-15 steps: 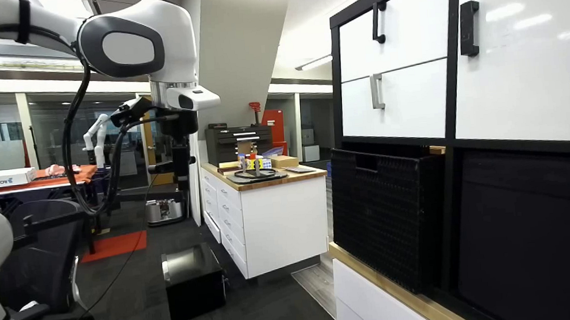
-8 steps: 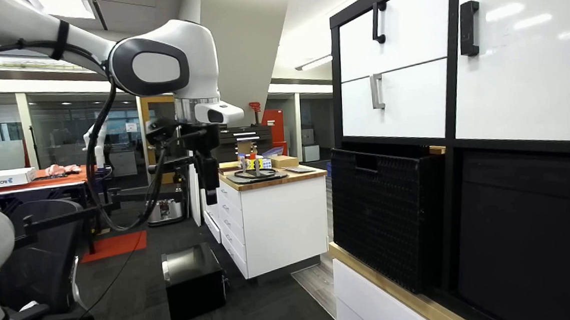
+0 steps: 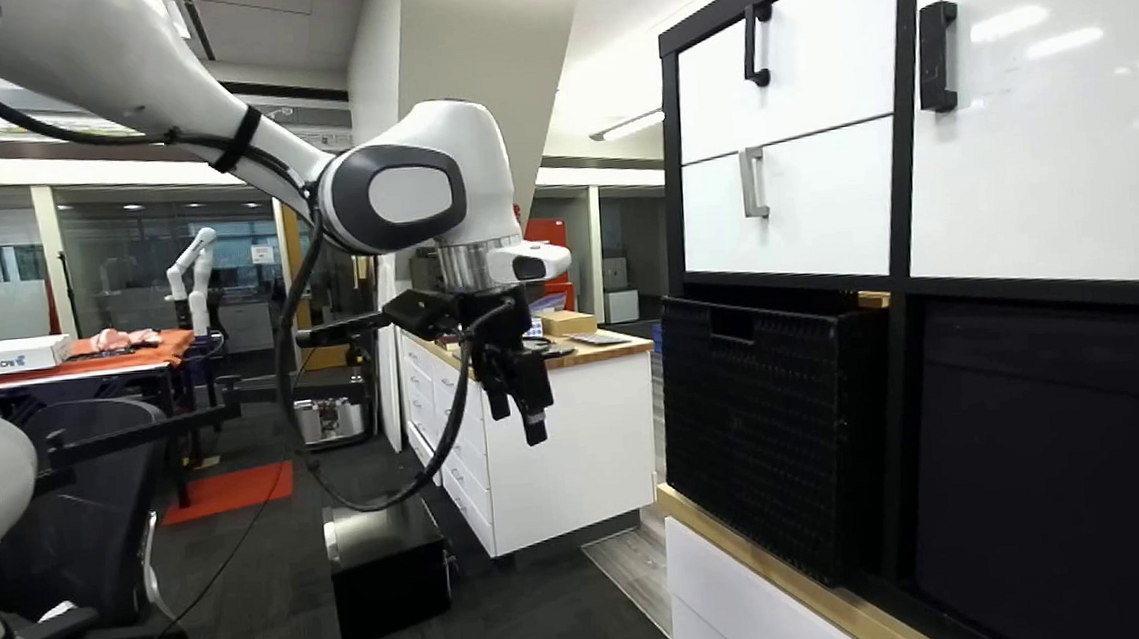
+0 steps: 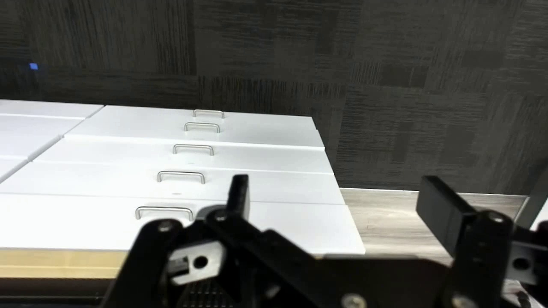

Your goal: Open the topmost drawer, pick the red lid and place it inside then close it

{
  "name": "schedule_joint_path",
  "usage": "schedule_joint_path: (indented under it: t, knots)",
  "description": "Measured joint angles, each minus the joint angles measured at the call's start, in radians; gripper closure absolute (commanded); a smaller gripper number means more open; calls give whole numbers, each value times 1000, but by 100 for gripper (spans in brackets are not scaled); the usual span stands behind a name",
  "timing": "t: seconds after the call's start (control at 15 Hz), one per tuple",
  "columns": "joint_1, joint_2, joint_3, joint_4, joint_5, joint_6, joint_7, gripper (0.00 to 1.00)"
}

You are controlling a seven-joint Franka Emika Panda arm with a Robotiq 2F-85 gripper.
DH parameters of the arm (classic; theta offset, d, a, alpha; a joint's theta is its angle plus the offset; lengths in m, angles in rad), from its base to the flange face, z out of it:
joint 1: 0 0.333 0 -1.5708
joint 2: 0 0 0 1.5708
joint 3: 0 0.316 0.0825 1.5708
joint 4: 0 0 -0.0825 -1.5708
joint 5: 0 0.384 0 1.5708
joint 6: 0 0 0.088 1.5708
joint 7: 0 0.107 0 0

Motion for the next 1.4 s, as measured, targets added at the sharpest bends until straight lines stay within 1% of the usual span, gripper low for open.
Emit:
schedule_joint_path:
  t: [0.27, 0.53, 1.4]
  knots:
    - [-18, 136, -7, 89, -73, 91, 0, 0]
    - [-24, 229, -9, 167, -116, 123, 5, 0]
    - [-21, 233, -9, 166, -116, 123, 4, 0]
